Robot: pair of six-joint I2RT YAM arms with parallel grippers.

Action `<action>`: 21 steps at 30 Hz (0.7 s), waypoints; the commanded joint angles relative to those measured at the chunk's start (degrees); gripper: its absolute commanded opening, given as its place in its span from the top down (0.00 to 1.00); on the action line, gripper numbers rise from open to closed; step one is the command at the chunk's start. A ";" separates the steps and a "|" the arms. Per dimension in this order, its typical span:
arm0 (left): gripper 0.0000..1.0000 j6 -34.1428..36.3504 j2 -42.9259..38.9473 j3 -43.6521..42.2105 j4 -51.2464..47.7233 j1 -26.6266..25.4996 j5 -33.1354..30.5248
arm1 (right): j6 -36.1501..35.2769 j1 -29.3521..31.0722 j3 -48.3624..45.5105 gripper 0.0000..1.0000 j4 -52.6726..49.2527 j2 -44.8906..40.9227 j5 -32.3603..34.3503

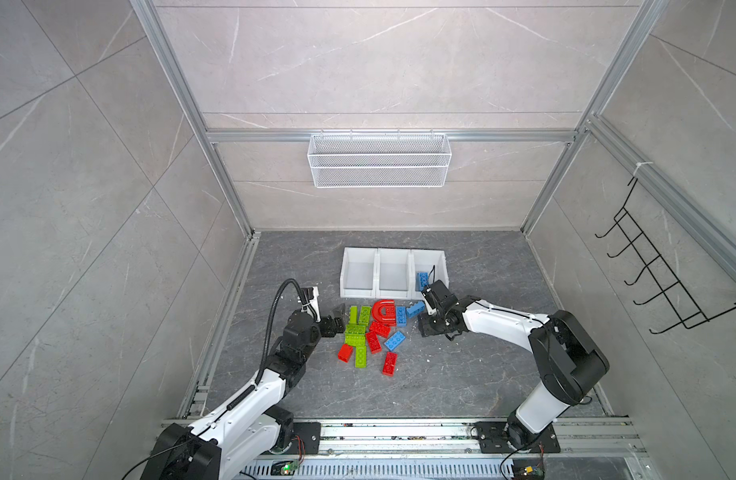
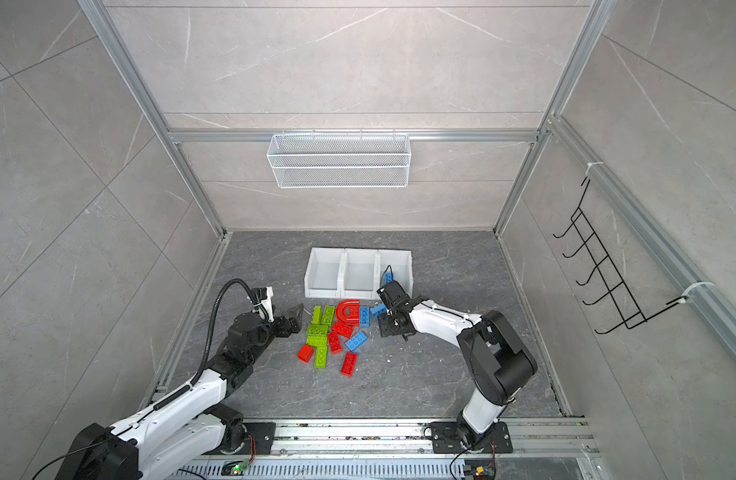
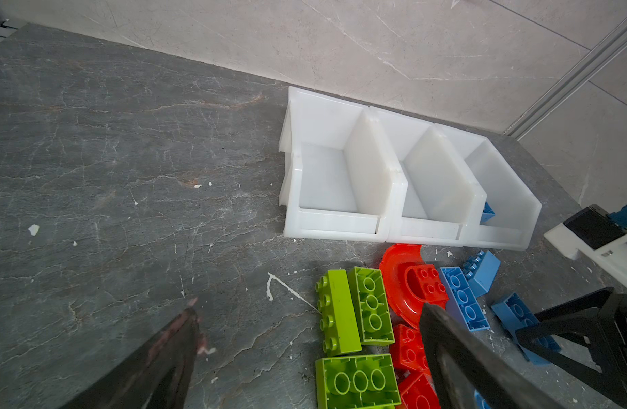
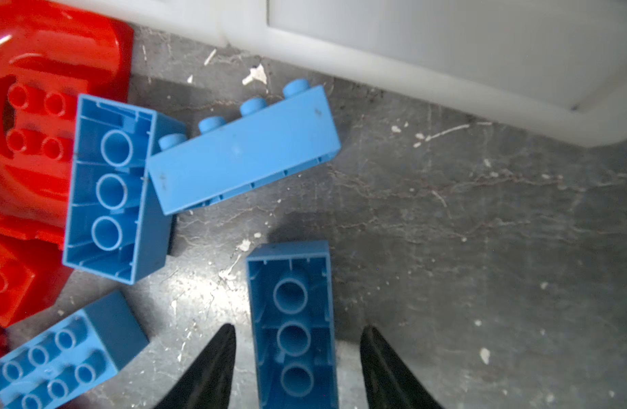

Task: Sort the legos into containers by color
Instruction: 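Carry the blue brick into the compartment and release it beside the others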

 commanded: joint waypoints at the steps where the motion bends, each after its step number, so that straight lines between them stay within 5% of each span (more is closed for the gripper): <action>1: 0.01 0.46 -0.39 1.15 0.72 0.08 -0.06 | -0.46 0.91 0.24 0.43 0.64 1.24 1.96; 21: 0.01 0.68 0.00 1.56 -0.05 0.04 -0.89 | -0.84 1.14 0.67 0.70 2.52 -3.45 4.41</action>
